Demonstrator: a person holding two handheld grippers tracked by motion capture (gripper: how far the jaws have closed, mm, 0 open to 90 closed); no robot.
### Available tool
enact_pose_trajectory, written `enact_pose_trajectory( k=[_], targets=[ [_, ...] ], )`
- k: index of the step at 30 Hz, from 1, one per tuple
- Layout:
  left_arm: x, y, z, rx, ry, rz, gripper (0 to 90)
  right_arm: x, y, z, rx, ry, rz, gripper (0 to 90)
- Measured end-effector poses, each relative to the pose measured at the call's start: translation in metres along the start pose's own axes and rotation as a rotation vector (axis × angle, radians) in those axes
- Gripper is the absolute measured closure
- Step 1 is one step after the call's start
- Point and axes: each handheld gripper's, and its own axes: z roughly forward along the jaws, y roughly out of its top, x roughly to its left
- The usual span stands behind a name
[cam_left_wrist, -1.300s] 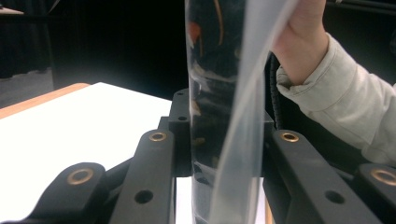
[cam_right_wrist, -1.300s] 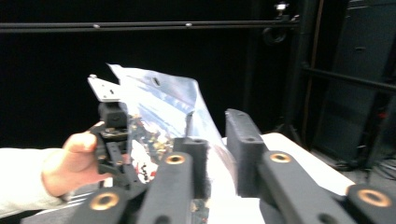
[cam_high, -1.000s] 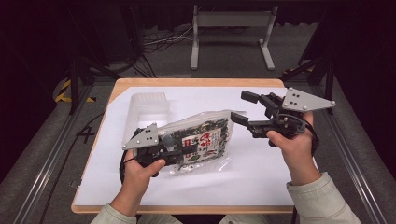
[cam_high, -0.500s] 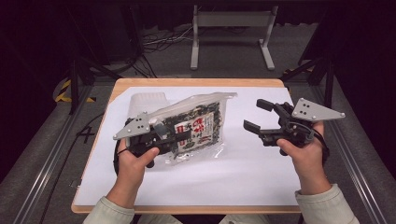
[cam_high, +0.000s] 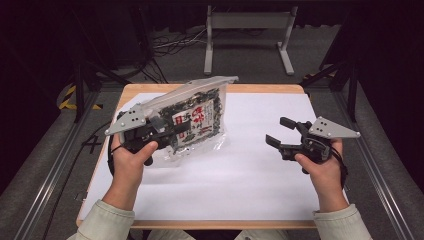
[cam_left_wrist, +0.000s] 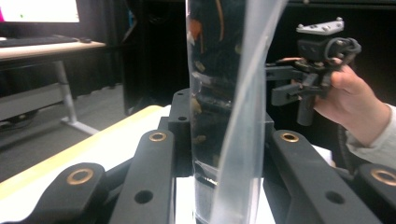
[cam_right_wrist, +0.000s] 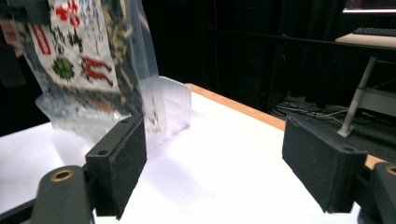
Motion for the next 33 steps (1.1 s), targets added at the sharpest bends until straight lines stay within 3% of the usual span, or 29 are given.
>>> enact_pose_trajectory(
  k=[8,12,18,21,33],
  targets=[
    [0.017,0.001,-0.01,0.014,0.065,-0.005,71.7,-0.003,-0.006,0.004,0.03,0.01,-0.022,28.5],
    [0.026,0.002,-0.015,-0.002,0.087,-0.021,71.7,-0.004,-0.009,0.005,0.043,0.015,-0.023,30.2],
    [0.036,0.001,-0.017,-0.006,0.122,-0.022,71.6,-0.007,-0.011,0.006,0.047,0.007,-0.016,30.3],
    [0.043,-0.001,-0.016,-0.012,0.16,-0.005,71.5,-0.009,-0.012,0.006,0.054,0.0,-0.01,30.3],
    [0.063,0.0,-0.033,-0.025,0.215,-0.032,71.7,-0.016,-0.018,0.006,0.059,-0.014,0.016,30.1]
  ],
)
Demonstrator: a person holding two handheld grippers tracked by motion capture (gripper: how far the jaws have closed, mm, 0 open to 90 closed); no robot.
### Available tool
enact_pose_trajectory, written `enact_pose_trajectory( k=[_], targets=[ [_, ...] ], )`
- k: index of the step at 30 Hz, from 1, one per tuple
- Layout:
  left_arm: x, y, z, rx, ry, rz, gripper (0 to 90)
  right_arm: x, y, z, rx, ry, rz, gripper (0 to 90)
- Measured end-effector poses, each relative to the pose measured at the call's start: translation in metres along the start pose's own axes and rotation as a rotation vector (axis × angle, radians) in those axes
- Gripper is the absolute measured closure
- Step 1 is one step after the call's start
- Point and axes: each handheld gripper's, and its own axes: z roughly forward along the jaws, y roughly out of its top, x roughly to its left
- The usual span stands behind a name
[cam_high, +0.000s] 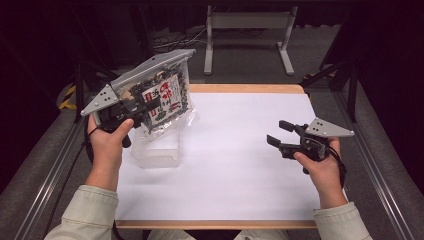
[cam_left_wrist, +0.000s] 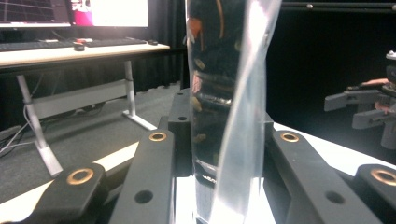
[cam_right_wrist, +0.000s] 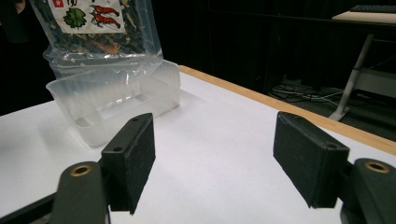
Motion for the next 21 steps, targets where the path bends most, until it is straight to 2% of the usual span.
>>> enact_pose_trajectory(
  k=[3,6,16,21],
  targets=[
    [0.003,-0.001,-0.001,-0.004,0.015,-0.001,71.7,0.0,0.0,0.0,0.001,-0.002,0.001,30.1],
    [0.009,-0.003,-0.006,-0.009,0.052,0.014,71.7,-0.001,0.0,0.0,0.001,-0.005,0.001,30.1],
    [0.022,-0.02,-0.007,-0.006,0.089,-0.002,71.7,-0.001,-0.002,0.001,0.005,0.001,0.003,29.9],
    [0.029,-0.033,-0.005,0.003,0.152,-0.026,71.7,-0.002,-0.002,0.0,0.011,0.005,0.003,29.6]
  ],
)
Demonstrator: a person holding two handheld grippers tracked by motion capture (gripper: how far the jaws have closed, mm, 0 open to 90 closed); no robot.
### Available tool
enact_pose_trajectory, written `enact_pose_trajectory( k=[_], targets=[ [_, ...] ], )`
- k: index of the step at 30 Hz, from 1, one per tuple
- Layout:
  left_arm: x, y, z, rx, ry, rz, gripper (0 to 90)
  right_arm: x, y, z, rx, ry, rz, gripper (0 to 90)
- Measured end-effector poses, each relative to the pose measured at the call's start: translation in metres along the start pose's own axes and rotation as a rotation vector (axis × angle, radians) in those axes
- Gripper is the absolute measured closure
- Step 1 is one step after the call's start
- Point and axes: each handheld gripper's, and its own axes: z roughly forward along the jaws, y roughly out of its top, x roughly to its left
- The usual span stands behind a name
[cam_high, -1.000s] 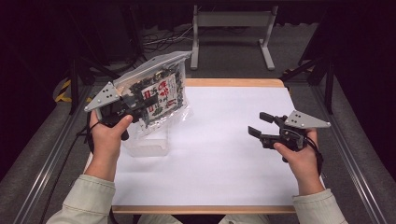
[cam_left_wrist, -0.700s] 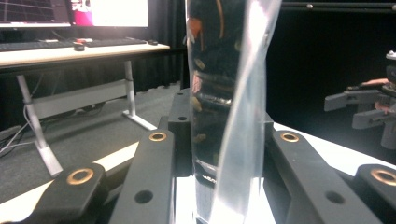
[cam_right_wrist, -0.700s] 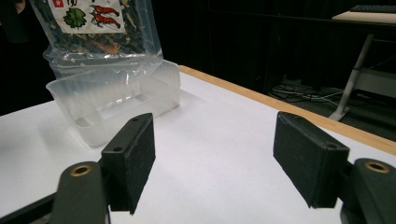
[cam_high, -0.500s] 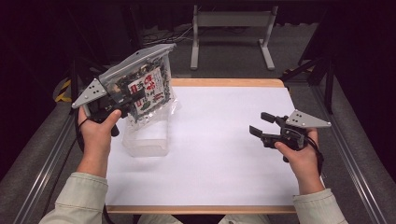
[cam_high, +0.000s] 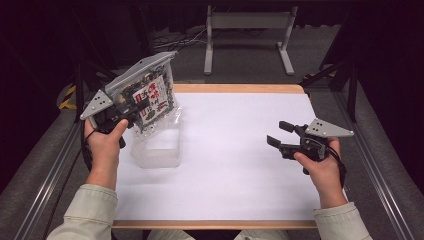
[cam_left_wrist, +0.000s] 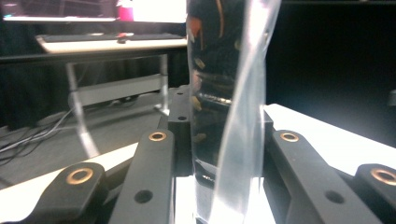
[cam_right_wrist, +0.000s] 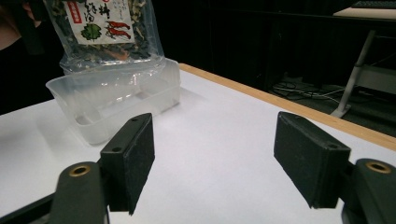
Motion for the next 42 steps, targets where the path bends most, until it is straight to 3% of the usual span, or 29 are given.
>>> enact_pose_trajectory(
  k=[4,23,31,42],
  targets=[
    [0.005,-0.008,-0.001,-0.013,0.005,-0.032,71.6,-0.001,-0.002,0.0,0.001,-0.001,0.006,29.6],
    [0.009,-0.032,0.006,0.071,-0.036,0.014,71.5,0.001,-0.004,0.004,0.016,0.019,0.004,29.5],
    [0.015,-0.042,0.008,0.094,-0.033,0.004,71.4,0.001,-0.005,0.005,0.025,0.028,0.003,29.3],
    [0.014,-0.045,0.011,0.12,-0.066,-0.02,70.5,0.002,-0.006,0.007,0.036,0.037,0.006,28.6]
  ],
)
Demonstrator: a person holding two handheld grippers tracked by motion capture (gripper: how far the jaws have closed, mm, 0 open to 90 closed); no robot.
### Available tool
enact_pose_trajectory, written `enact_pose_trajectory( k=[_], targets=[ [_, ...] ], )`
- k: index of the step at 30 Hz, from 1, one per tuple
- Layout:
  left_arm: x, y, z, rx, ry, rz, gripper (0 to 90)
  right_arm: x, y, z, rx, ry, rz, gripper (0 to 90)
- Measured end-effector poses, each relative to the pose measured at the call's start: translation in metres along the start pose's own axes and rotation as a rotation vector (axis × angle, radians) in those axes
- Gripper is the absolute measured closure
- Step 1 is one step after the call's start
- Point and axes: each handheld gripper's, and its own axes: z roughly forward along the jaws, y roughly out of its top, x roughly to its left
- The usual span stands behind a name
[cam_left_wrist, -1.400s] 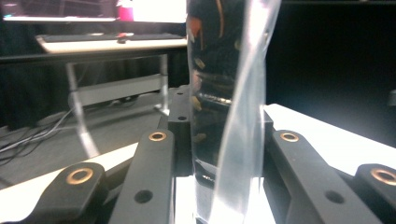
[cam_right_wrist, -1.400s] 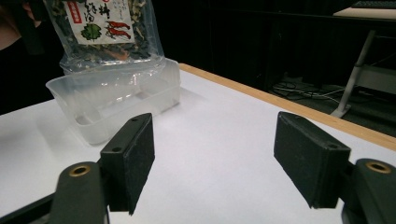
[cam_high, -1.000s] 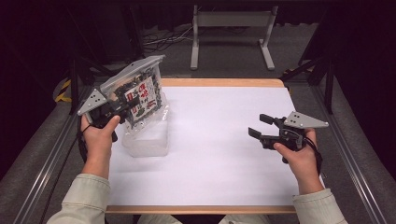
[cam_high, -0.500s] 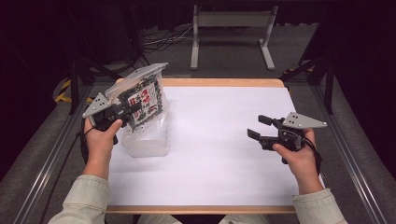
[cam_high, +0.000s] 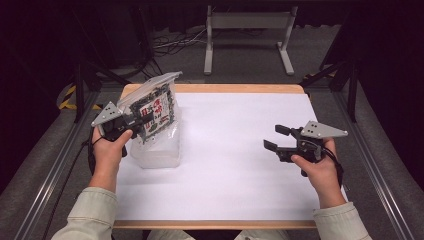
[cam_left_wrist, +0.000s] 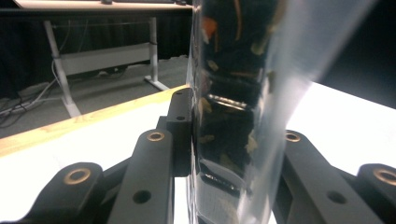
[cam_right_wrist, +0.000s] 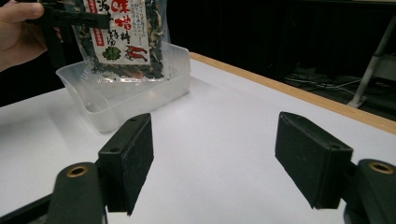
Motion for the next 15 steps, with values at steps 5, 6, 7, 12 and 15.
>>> enact_pose_trajectory(
  k=[5,6,7,12,15],
  targets=[
    [0.0002,-0.0009,0.0011,0.034,-0.001,-0.002,70.3,-0.0011,-0.0005,-0.001,-0.002,0.001,0.003,28.5],
    [0.0004,-0.0011,0.0009,0.038,0.0,-0.005,70.3,-0.0012,-0.0005,-0.0011,-0.002,0.001,0.003,28.5],
    [0.0005,-0.0014,0.0008,0.043,-0.001,-0.008,70.4,-0.0013,-0.0005,-0.0012,-0.001,-0.001,0.004,28.5],
    [-0.0001,-0.003,0.0024,0.085,-0.008,-0.019,70.2,-0.0015,-0.0007,-0.0011,0.001,-0.002,0.007,27.8],
    [-0.0005,-0.0033,0.0028,0.113,-0.02,-0.028,70.0,-0.0018,-0.0011,-0.0007,0.001,-0.003,0.009,27.8]
  ],
)
